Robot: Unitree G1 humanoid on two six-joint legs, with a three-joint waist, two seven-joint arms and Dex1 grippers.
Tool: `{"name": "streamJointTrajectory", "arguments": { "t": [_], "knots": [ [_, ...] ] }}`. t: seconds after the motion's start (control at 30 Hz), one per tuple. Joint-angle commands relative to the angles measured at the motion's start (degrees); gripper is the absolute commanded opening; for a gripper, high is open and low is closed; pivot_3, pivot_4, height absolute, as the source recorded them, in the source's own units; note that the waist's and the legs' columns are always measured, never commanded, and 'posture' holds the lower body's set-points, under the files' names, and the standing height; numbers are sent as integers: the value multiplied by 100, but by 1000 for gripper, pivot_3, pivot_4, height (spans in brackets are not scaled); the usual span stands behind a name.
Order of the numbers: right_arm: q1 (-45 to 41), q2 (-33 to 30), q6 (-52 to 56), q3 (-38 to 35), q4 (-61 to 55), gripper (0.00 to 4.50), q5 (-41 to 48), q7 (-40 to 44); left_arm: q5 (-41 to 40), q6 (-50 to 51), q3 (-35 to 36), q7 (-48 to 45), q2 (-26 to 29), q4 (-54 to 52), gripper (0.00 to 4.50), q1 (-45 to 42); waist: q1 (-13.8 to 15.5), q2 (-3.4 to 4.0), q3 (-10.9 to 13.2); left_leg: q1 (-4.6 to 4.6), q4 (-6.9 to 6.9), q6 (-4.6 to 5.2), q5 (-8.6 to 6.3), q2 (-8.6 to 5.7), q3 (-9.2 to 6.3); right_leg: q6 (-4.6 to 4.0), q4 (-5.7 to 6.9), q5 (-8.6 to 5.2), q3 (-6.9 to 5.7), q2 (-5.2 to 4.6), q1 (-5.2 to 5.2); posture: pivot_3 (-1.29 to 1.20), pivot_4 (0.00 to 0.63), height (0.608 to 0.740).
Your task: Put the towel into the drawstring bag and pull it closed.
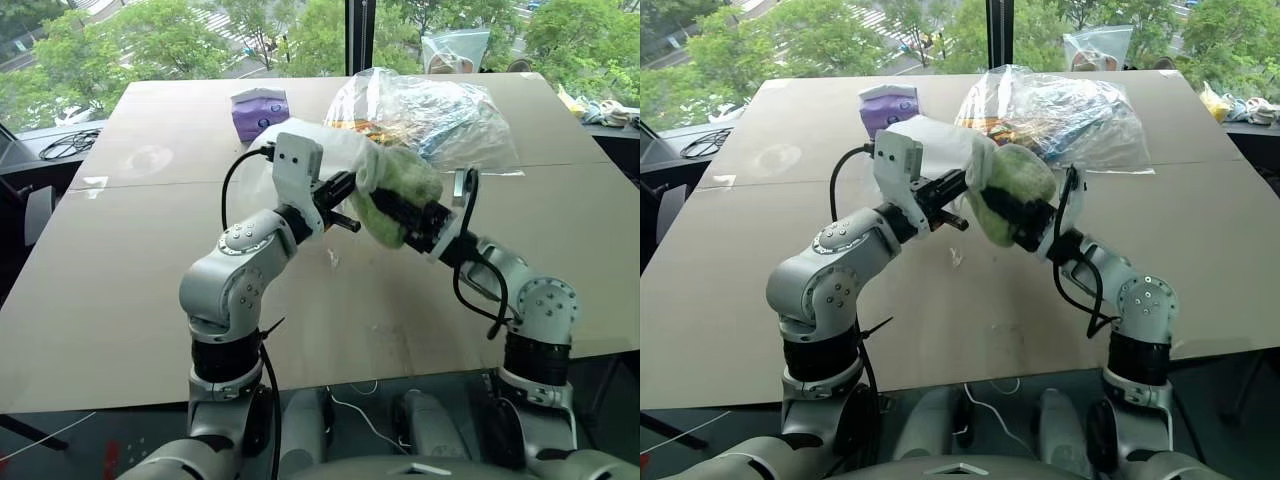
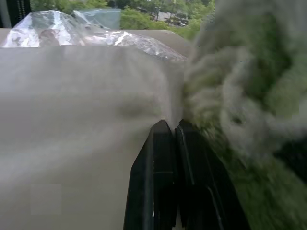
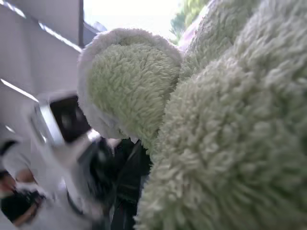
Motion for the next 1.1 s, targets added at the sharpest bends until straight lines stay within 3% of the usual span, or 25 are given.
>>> {"name": "streamJointTrajectory", "arguments": {
  "t": [0.03, 0.17, 0.43, 0.6, 0.77, 1.1],
  "knots": [
    [24, 33, -113, 135, 21, 105, 193, 63, -293, 67, -194, -110, 22, -295, 0, -113, 11, 0, 0, -1, -1, 0, 0, -1, 0, 0, -1, 0, -1, -1, 1, 0, 150, 740],
    [372, -511, 289, 1006, -149, 105, -463, 582, -409, -80, -115, -91, -100, -142, 0, -297, 12, 0, 0, -6, -1, 0, 0, -2, 4, 0, -6, 0, 1, -3, -1, 0, 150, 740],
    [678, -1584, 522, 1759, -530, 105, -1070, 1518, -848, -87, 142, -185, -130, -132, 0, -281, -2, -1, 1, -6, -1, 0, 0, -1, 6, -1, -5, -1, 7, -2, -6, 0, 150, 740],
    [357, -596, -272, 730, -78, 105, -388, 646, -1530, 390, 97, -341, 30, -504, 0, 94, -20, -1, 1, -5, -1, 0, 0, 2, 1, 0, -2, -1, 6, 4, -7, 0, 150, 740],
    [227, -89, -565, 105, 232, 105, 423, 168, -1769, 455, 134, -194, 169, -606, 0, 278, 28, -2, 2, -5, 0, 0, 0, -1, 0, 0, -5, 0, 3, 0, -4, 0, 150, 740],
    [442, -417, -372, 82, 113, 105, 1010, 364, -1636, 15, 338, -43, 602, -295, 0, 5, -1, -1, 2, -6, 0, 0, 0, 0, 0, -1, -3, 0, 4, 2, -6, 0, 150, 740]
  ]
}}
